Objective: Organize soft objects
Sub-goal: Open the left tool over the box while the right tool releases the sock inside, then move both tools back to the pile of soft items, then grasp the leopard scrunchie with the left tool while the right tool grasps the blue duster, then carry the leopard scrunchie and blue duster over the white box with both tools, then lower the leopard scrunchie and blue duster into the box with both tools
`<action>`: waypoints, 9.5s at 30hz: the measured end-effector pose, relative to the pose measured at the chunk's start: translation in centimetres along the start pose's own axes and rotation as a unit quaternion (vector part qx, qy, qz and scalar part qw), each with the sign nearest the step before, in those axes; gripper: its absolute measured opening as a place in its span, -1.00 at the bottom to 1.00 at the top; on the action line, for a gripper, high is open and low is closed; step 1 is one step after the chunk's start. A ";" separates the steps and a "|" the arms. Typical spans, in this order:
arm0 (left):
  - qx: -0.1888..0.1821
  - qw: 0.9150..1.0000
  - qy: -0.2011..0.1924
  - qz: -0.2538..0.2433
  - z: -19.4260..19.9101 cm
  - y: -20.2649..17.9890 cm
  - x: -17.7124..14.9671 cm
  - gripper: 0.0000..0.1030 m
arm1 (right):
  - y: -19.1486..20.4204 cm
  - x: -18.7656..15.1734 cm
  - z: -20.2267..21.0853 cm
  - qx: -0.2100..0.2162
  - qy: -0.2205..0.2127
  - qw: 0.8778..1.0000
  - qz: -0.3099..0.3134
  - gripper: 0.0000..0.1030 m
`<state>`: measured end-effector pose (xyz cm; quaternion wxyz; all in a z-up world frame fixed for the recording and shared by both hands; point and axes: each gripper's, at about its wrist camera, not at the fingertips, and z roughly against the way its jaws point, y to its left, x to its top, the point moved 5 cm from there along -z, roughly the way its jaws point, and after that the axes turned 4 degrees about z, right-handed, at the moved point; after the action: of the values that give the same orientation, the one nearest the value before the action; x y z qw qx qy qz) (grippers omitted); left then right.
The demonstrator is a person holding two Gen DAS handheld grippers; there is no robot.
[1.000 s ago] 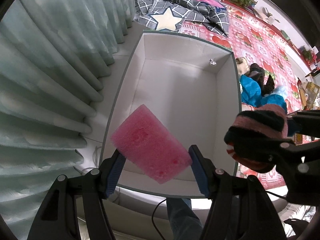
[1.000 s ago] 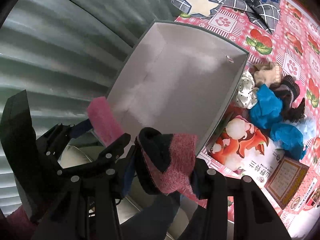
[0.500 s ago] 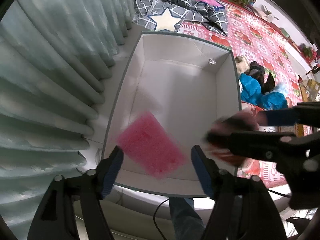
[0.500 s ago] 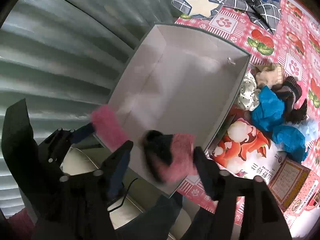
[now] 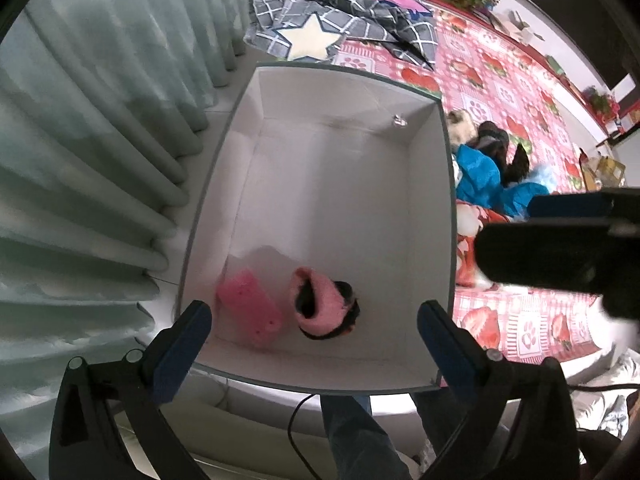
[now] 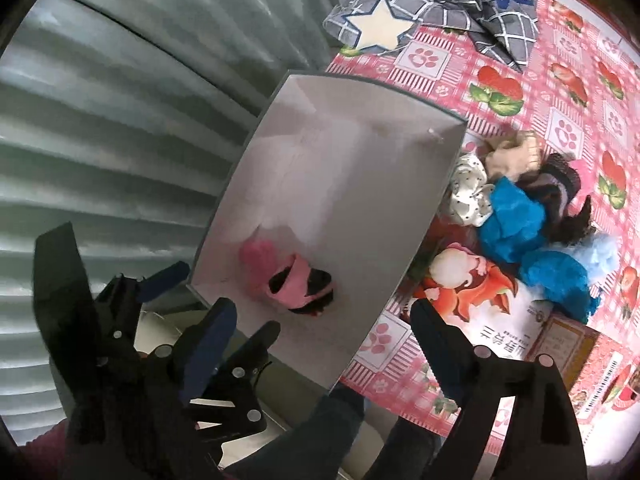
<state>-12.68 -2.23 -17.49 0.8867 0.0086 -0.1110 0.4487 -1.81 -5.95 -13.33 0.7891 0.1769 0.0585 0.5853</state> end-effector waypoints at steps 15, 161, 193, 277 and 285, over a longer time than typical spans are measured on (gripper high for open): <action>-0.063 0.998 -0.007 -0.030 2.5 -5.4 5.0 0.99 | -14.1 -0.4 11.8 -0.016 -0.047 0.987 -0.150 1.00; -0.062 0.961 -0.022 -0.270 -0.7 -28.4 9.3 -0.61 | -30.2 -13.0 13.5 -0.005 -0.139 0.939 -0.316 -0.47; -0.041 0.988 -0.062 -0.134 4.4 -10.4 2.9 -0.61 | -12.1 -7.9 9.3 -0.092 -0.053 0.988 -0.114 -0.47; 0.013 1.000 -0.009 -0.020 0.0 0.8 5.4 -0.58 | -2.5 4.6 -2.0 -0.021 0.041 0.999 0.008 -0.47; 0.015 1.000 0.000 -0.021 -0.8 0.7 5.5 -0.58 | -3.2 5.1 -2.6 -0.022 0.048 0.999 0.002 -0.47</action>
<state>-9.87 2.66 -17.23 0.8957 0.0238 -0.1037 0.4318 1.84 -1.43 -16.30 0.7878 0.1317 0.0829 0.5960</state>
